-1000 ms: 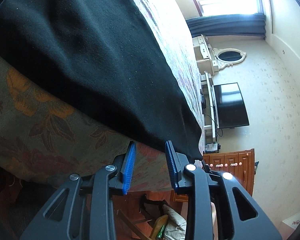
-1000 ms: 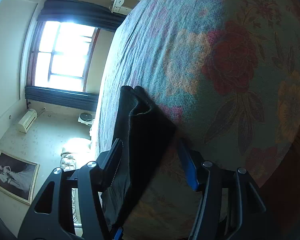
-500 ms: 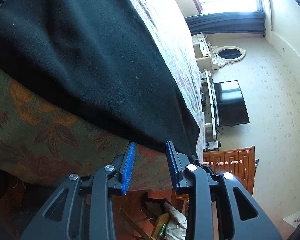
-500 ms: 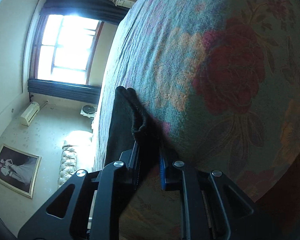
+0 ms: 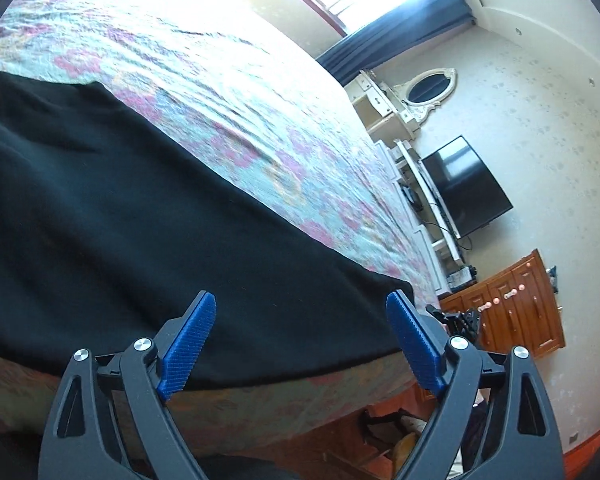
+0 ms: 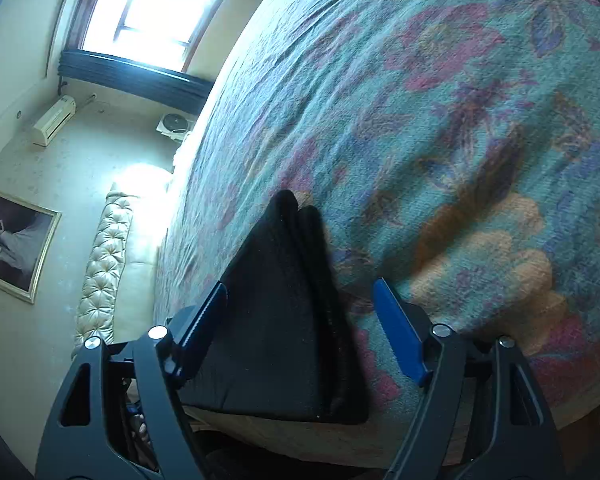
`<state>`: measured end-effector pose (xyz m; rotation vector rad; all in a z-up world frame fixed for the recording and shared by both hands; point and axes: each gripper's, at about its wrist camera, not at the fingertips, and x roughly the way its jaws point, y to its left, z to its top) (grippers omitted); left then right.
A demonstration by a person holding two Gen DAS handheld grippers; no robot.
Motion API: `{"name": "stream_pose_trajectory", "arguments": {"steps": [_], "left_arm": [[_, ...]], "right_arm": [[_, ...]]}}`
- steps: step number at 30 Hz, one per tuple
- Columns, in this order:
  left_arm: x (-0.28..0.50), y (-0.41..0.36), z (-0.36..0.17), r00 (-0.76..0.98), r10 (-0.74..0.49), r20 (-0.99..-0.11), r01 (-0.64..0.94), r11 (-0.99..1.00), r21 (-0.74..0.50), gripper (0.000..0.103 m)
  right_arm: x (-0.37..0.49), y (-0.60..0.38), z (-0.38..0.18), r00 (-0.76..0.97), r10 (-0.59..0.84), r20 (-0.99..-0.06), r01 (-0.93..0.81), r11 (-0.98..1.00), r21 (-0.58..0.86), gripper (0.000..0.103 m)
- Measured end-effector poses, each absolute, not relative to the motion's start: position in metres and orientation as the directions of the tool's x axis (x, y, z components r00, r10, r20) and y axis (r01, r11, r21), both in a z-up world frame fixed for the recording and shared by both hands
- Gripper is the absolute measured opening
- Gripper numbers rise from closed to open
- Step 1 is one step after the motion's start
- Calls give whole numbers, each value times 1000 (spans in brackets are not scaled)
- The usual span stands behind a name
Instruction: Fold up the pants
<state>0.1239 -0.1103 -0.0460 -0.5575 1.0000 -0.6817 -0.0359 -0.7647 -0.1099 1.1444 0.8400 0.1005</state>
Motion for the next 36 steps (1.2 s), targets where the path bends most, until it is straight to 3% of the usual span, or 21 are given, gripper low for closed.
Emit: {"name": "stream_pose_trajectory", "arguments": {"steps": [7,10,12,14,19,26,36], "left_arm": [[157,-67,-72,451,-581,-678,215,808,-549,86],[170,-52,-91,433,-547,-716,189,832,-521,86],[175,-44,-102,410,-568,-713,187,818,-544,86],[176,-42,-104,408,-578,-707,199,812,-548,86],[179,-48,-107,369,-592,-716,236,805,-544,98],[179,-47,-102,354,-619,-701,297,785,-543,98],[169,-30,-76,458,-519,-722,286,855,-433,98]], "right_arm": [[-21,-755,-107,605,636,-479,264,407,874,79],[-27,-756,-109,585,648,-488,277,407,871,57],[-27,-749,-113,551,652,-521,292,434,852,32],[-26,-745,-117,538,661,-523,302,428,852,23],[-35,-742,-109,596,628,-501,296,408,864,19],[-37,-735,-78,659,575,-485,280,411,868,18],[-24,-696,4,697,559,-449,178,472,864,18]]}}
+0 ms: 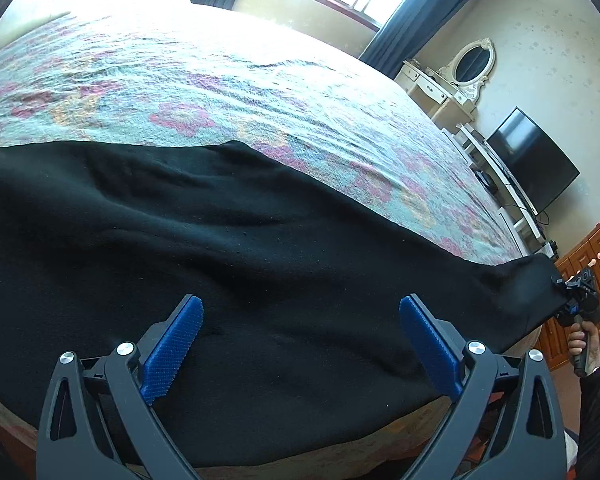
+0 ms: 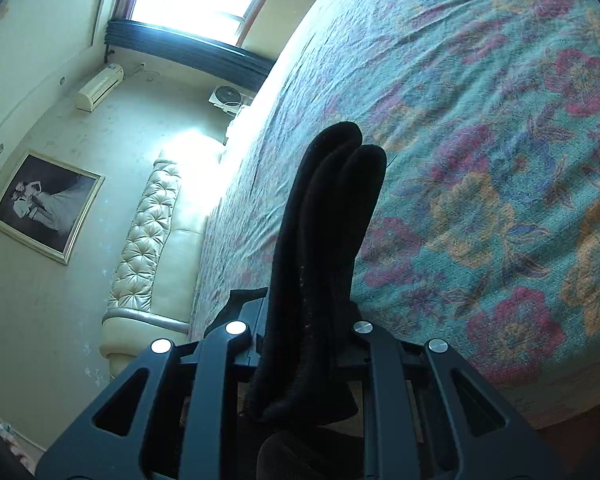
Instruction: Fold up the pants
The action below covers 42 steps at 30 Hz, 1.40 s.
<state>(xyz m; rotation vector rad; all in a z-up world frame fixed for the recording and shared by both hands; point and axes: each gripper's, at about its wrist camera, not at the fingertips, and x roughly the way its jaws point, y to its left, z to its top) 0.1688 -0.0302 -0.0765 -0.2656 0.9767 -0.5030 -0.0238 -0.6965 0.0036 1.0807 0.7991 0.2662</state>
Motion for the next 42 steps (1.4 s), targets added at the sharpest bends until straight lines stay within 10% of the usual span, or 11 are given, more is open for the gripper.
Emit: {"name": "stream_pose_trajectory", "arguments": {"steps": [42], "left_arm": [[115,38,-60,572,-433,-697,167,893,-418,98]], "right_arm": [[94,-366,58,546,514,-661,104,742,663,18]]}}
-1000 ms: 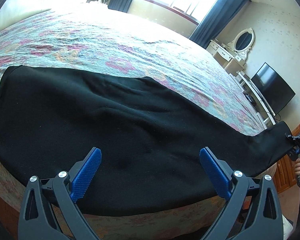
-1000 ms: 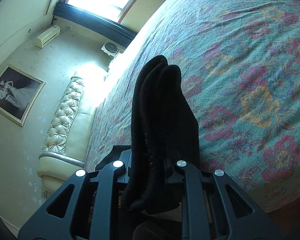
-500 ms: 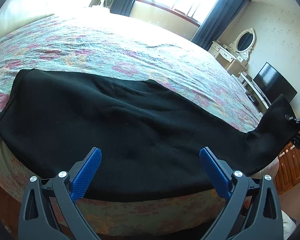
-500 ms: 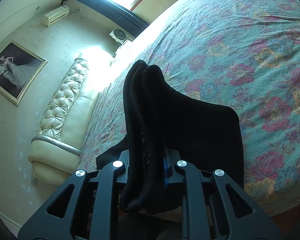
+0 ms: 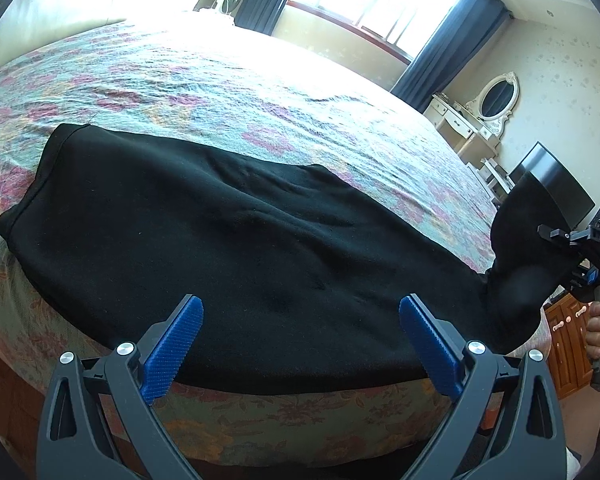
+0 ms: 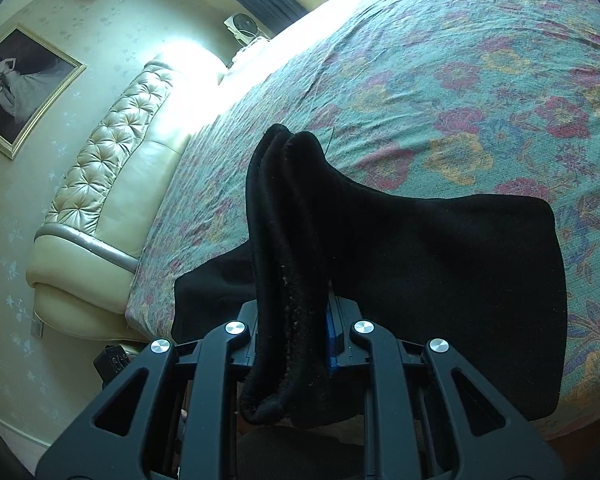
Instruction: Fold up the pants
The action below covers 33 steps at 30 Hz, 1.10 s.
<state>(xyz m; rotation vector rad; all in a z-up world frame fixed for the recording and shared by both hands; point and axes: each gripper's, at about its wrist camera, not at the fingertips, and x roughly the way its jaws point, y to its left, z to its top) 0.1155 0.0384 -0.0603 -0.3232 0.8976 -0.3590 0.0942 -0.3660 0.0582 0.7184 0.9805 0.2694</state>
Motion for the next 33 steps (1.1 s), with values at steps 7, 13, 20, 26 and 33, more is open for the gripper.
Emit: {"name": "stream_pose_trajectory", "arguments": {"steps": [7,13,20,26,33], "left_arm": [[113,40,-59,575,-433,-694,157,891,-425,98],[114,42,-59,573,-438,-693,158,889,-430,98],[116,42,-60,563,-438,-701,167,891,-423,98],[118,42,-59,560,-435,-705,159,891,-424,98],[121,42,-61,555,-433,-710,163,894,-418,98]], "right_arm": [[111,-320,29,485,481,-730,107,796,596,19],[119,-291,11,448,435,-781,95,845,526,19],[124,-268,-9,410,392,-823,77,885,460,20],[126,-257,-20,394,371,-841,66,901,429,25],[125,-247,-25,393,367,-843,51,907,419,37]]}}
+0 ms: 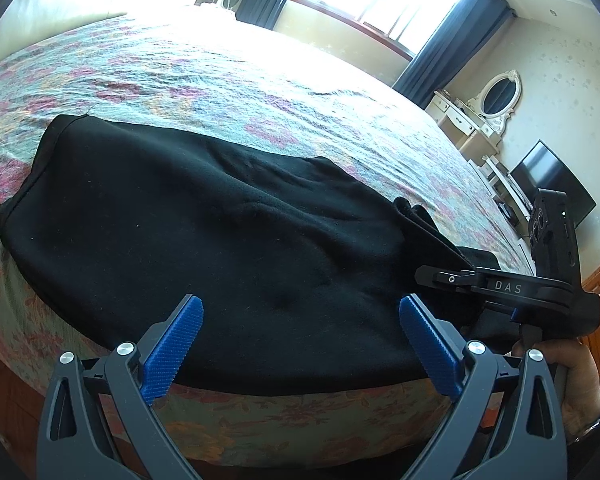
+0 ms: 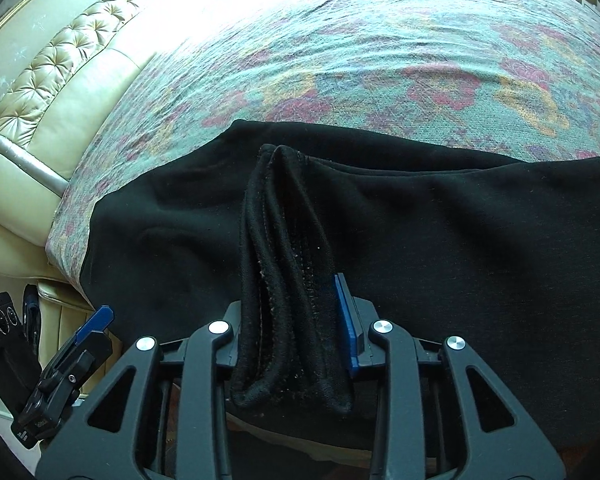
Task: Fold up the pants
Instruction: 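Lower the hem onto the pants and open the right gripper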
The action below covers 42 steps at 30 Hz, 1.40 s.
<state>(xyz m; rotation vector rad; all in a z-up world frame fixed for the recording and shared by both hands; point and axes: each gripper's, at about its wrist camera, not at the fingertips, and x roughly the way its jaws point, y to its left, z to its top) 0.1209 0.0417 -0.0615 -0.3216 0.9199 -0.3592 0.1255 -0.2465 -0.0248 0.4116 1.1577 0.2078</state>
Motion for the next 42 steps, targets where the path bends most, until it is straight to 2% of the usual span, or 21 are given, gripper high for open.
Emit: {"name": "stream_pose_trajectory", "arguments": {"steps": [6,10,13,15,18,23,28,31,35,38,42], "left_arm": [[124,44,-63,557,-429,-711,144,893,-426,98],[123,46,-66,558,-427,-712,137,893,-428,98],[125,49,-67,561,-425,-710,128,892,-433,98],[127,52,-67,564,-424,-709,120,891,-438,98],[126,56,-69,564,-423,-710,108,889,-444,98],[130,71,-70,558,-467,-686,83,854,-514,98],[140,127,-66,573,-597,-561,45,707,-705,98],[147,174,-69,595,-614,-518,15,654,-757,98],[156,239,-83,630,-545,-554,-76,667,-741,98],[165,273,-99,616,-482,-623,-166,694,-701,98],[181,288,-113,586,-519,-622,-151,684,-713,98]], "right_arm": [[124,-237,-25,400,412,-819,34,886,463,53],[122,-232,-26,400,442,-803,27,870,492,57],[118,-231,-28,405,507,-761,34,823,567,58],[116,-227,-30,396,523,-755,28,814,580,63],[114,-227,-28,407,528,-745,13,813,583,63],[94,-237,-16,449,606,-657,-17,741,671,63],[63,-245,-11,462,648,-605,-74,708,702,63],[45,-254,-15,476,656,-585,-72,693,718,63],[28,-257,-22,489,652,-579,-69,691,720,63],[23,-258,-28,484,650,-585,-64,694,717,63],[20,-256,-38,461,647,-607,-51,703,710,63]]}}
